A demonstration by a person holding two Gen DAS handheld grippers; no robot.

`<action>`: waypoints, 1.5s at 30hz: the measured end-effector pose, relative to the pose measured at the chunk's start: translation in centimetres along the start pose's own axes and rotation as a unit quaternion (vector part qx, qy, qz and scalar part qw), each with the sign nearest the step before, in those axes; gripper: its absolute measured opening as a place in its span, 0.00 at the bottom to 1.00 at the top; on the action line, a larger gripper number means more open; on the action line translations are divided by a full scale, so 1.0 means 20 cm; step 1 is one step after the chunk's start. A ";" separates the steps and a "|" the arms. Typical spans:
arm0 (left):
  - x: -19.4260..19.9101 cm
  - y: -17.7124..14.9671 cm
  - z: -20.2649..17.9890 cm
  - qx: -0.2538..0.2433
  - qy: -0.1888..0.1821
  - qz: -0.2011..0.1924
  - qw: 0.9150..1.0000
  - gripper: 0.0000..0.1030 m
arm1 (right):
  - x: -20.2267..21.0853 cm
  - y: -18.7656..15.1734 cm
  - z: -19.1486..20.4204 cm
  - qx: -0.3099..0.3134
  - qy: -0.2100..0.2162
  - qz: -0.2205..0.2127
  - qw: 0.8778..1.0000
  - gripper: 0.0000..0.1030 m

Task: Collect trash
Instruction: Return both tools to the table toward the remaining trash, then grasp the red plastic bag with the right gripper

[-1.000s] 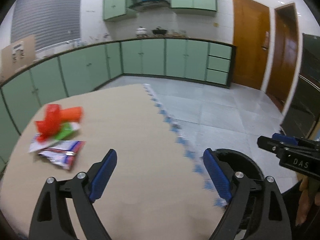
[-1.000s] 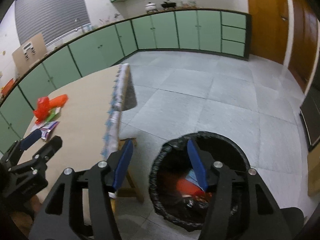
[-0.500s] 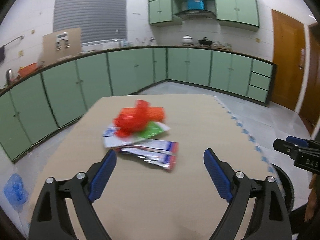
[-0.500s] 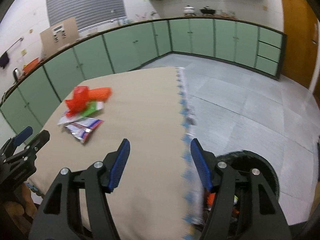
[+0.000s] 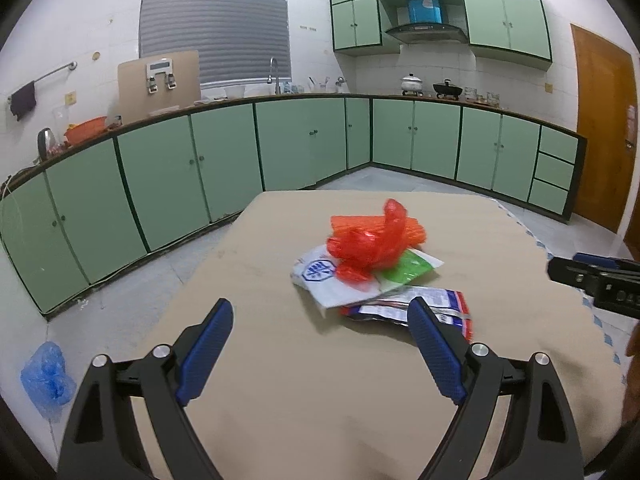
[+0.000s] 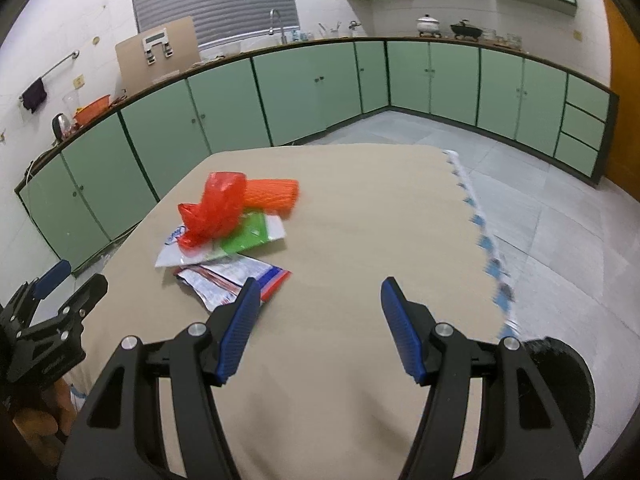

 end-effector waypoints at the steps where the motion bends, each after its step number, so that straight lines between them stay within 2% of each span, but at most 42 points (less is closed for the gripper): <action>1: -0.01 0.01 0.02 0.001 0.000 -0.001 1.000 0.84 | -0.03 0.02 0.04 0.002 0.003 0.000 1.000 0.60; 4: -0.08 0.01 0.07 0.006 -0.004 0.000 1.000 0.84 | -0.11 0.06 0.14 0.010 0.010 -0.002 1.000 0.60; 9: -0.20 0.02 0.11 0.013 -0.019 0.003 1.000 0.76 | -0.23 0.14 0.29 0.018 0.013 -0.015 1.000 0.60; 15: -0.29 0.05 0.13 -0.016 -0.018 -0.005 1.000 0.75 | -0.36 0.20 0.41 0.020 0.011 -0.019 1.000 0.60; 19: -0.34 0.10 0.20 -0.016 -0.020 -0.012 1.000 0.74 | -0.42 0.23 0.44 0.014 0.007 -0.018 1.000 0.60; 23: -0.37 0.12 0.24 -0.014 -0.030 -0.012 0.999 0.67 | -0.49 0.27 0.47 0.013 0.002 -0.017 1.000 0.60; 30: -0.37 0.11 0.25 -0.007 -0.037 -0.014 0.999 0.66 | -0.63 0.32 0.49 0.006 -0.005 -0.009 1.000 0.60; 32: -0.37 0.10 0.24 -0.006 -0.037 -0.012 0.999 0.66 | -0.67 0.32 0.50 0.006 0.002 0.000 1.000 0.54; 34: -0.37 0.10 0.24 -0.003 -0.038 -0.010 0.999 0.66 | -0.69 0.31 0.52 0.013 0.011 0.011 1.000 0.33; 37: -0.38 0.11 0.23 0.002 -0.041 -0.009 0.999 0.66 | -0.68 0.30 0.53 0.024 0.011 0.009 1.000 0.17; 40: -0.38 0.12 0.20 0.003 -0.046 -0.008 0.999 0.66 | -0.66 0.29 0.49 0.020 0.013 0.008 1.000 0.09; 45: -0.40 0.12 0.14 0.004 -0.057 -0.001 0.998 0.66 | -0.59 0.28 0.38 0.007 0.009 -0.004 1.000 0.04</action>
Point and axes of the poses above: each gripper's, at about its wrist camera, not at the fingertips, and x roughly against the way its jaws point, z to its left, y to its top, the point moved 8 cm from there along -x, roughly the way its jaws point, and after that the axes turned 4 degrees about z, right-handed, at the moved point
